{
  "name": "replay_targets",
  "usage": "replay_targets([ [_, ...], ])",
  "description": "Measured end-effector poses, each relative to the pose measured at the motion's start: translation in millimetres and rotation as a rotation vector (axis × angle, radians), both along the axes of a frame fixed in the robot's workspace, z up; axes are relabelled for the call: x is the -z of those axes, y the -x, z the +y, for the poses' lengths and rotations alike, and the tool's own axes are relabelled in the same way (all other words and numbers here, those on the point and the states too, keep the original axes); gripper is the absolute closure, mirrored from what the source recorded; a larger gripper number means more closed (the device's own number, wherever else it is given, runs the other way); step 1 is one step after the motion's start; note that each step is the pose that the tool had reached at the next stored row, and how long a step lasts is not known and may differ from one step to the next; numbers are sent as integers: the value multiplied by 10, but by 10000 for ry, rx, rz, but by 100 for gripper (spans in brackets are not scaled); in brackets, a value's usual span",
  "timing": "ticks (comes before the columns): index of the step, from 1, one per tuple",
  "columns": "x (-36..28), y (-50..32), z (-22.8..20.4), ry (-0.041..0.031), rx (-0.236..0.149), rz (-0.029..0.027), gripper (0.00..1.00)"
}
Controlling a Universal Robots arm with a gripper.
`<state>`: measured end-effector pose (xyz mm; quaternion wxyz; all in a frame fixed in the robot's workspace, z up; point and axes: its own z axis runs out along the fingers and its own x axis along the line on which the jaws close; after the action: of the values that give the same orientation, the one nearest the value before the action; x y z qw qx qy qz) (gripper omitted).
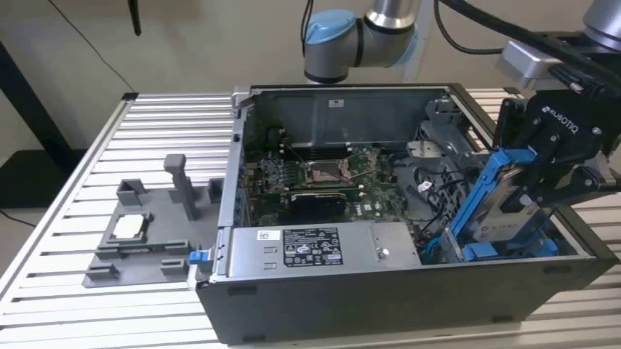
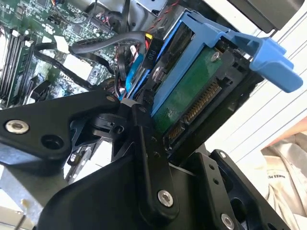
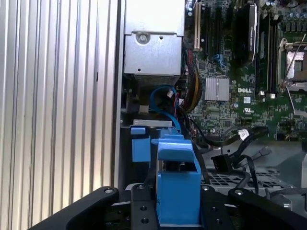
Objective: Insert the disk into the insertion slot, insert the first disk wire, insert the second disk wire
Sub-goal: 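Insert the disk into the insertion slot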
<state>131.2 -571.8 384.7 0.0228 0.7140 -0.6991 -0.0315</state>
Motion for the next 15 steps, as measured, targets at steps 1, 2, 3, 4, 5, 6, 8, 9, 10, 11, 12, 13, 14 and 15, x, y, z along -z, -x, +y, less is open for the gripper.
replay_targets([
  [1, 18, 0, 0, -6, -1, 0, 67],
  [2, 36, 0, 0, -15, 0, 0, 67],
  [3, 54, 0, 0, -27, 0, 0, 67],
  [4, 63, 0, 0, -33, 0, -1, 67],
  [5, 64, 0, 0, -34, 0, 0, 67],
  [6, 66, -1, 1, -42, -2, -2, 67],
  [8, 62, 0, 0, -33, -1, 1, 65],
  [9, 52, 0, 0, -29, -1, 1, 59],
  [10, 37, 0, 0, -26, -4, 1, 59],
  [11, 18, 0, 0, -22, -8, 1, 59],
  [12, 3, 0, 0, -21, -11, 2, 59],
  [13, -5, 0, 0, -20, -14, -10, 59],
  [14, -5, 1, 0, -32, -14, -52, 59],
  [15, -6, 0, 0, -94, -18, -131, 59],
])
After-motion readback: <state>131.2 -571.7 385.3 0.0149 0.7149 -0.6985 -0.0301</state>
